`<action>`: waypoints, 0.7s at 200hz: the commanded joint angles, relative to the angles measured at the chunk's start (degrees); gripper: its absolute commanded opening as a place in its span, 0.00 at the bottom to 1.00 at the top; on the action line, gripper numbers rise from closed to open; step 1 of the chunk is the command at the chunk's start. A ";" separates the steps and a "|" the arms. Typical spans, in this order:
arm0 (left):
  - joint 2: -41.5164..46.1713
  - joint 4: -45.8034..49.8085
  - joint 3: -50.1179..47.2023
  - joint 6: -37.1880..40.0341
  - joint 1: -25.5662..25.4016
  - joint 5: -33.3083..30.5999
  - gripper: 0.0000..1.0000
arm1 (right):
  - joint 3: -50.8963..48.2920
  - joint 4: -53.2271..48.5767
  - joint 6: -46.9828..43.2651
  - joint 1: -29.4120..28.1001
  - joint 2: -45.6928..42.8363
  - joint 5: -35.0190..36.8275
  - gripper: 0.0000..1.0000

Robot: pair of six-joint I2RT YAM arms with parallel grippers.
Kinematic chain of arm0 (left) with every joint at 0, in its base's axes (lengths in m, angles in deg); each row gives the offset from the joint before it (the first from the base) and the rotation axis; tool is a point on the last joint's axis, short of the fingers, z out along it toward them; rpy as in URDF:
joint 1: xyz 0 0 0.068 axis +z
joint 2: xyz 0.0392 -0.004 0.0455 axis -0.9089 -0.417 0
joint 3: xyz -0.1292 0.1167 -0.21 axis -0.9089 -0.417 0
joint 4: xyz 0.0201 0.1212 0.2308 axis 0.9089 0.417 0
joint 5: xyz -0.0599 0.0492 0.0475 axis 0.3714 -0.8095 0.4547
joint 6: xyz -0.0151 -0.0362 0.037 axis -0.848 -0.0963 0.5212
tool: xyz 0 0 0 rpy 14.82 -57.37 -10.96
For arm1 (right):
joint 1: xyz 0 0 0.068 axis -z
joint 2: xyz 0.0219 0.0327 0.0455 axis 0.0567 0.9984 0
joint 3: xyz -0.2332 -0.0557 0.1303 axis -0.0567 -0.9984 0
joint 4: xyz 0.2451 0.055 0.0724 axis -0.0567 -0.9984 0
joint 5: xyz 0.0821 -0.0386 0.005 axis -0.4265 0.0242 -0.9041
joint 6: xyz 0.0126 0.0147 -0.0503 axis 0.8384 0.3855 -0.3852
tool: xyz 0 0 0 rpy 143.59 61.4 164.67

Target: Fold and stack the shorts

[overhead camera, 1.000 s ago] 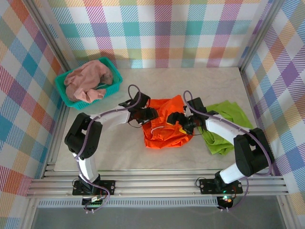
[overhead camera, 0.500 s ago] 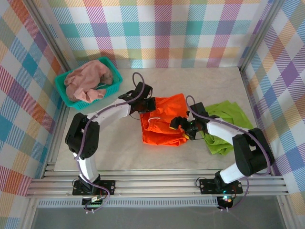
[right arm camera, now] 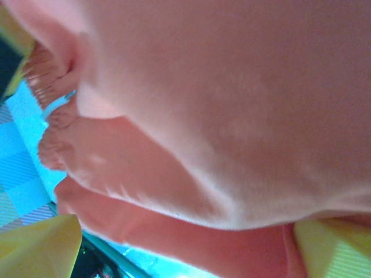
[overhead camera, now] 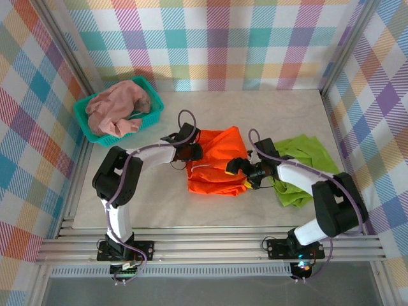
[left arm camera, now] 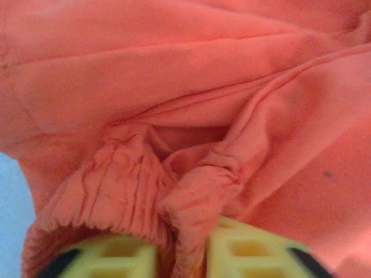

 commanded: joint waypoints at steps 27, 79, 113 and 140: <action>10.57 3.95 5.29 2.48 3.07 6.91 0.79 | 6.45 -11.34 -6.59 0.40 -11.36 -1.11 0.96; 21.60 -1.22 -0.71 -6.22 2.74 15.60 1.00 | 20.73 -9.90 -6.59 2.66 -1.98 2.53 1.00; 22.17 -11.32 -9.82 -14.54 2.00 17.48 1.00 | 35.13 -6.68 -3.50 4.61 13.43 -1.63 1.00; 22.69 -17.17 -16.19 -18.07 0.68 16.22 1.00 | 45.62 -4.23 0.39 5.13 25.49 -5.39 0.99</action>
